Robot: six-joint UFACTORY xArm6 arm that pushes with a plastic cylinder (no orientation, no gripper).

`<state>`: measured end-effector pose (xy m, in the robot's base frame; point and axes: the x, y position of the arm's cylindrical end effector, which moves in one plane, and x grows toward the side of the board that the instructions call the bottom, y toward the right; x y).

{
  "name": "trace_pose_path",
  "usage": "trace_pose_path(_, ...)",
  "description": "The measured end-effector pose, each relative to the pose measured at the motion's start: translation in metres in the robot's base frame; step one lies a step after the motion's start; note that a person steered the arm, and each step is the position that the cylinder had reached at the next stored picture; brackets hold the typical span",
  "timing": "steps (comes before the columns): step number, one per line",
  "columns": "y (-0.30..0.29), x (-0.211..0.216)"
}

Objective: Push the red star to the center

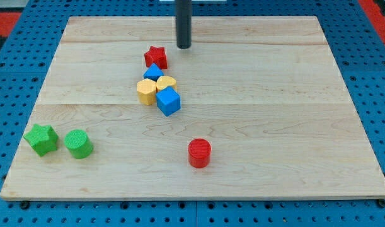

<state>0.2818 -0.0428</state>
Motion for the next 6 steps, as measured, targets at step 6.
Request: trace_pose_path(6, 0.031, 0.114)
